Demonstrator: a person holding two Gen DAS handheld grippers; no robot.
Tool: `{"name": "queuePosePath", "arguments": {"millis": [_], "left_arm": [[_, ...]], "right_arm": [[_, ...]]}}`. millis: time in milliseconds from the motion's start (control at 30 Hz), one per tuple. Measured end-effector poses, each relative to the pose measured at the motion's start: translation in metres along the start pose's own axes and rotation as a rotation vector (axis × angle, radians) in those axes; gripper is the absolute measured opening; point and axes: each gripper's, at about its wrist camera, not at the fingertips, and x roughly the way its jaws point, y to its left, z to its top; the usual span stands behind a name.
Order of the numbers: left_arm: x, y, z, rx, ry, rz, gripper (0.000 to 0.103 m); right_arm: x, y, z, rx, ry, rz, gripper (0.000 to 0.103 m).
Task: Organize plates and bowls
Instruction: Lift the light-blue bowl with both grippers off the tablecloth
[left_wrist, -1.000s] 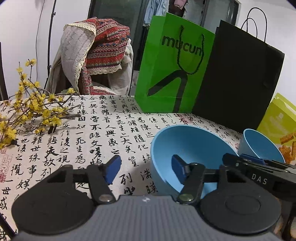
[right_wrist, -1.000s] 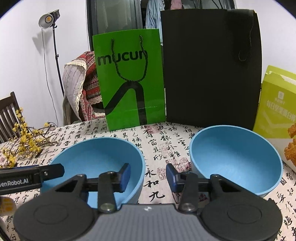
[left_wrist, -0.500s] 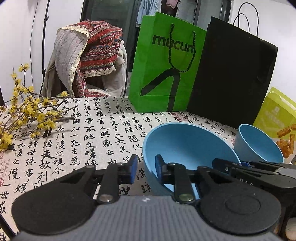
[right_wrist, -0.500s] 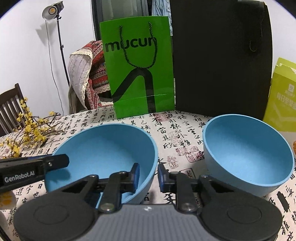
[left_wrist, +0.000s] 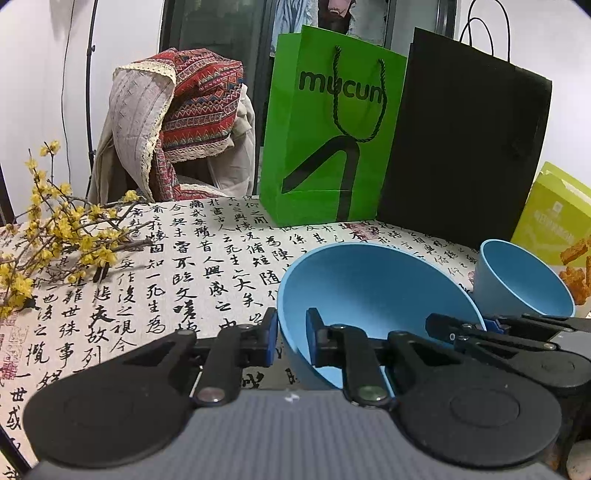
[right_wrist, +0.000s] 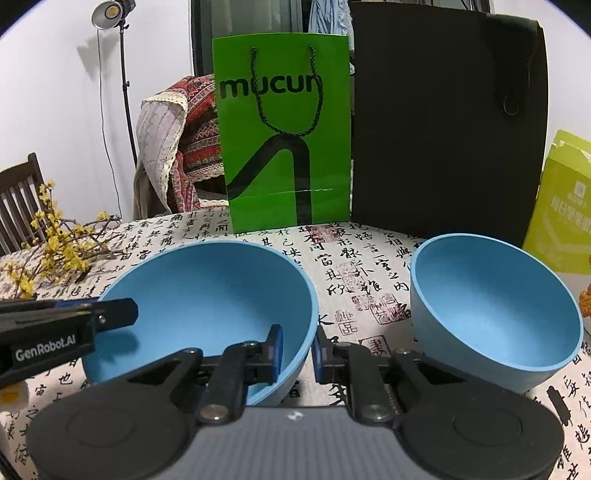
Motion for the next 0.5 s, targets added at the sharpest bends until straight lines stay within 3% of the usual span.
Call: {"name": "queuePosePath", "arguments": {"millis": [500], "left_arm": [[-0.011,-0.005,0.002,0.02,-0.05,0.041,0.017]], "right_arm": [[-0.008,0.008,-0.002,-0.017,-0.023,-0.01,0.016]]}}
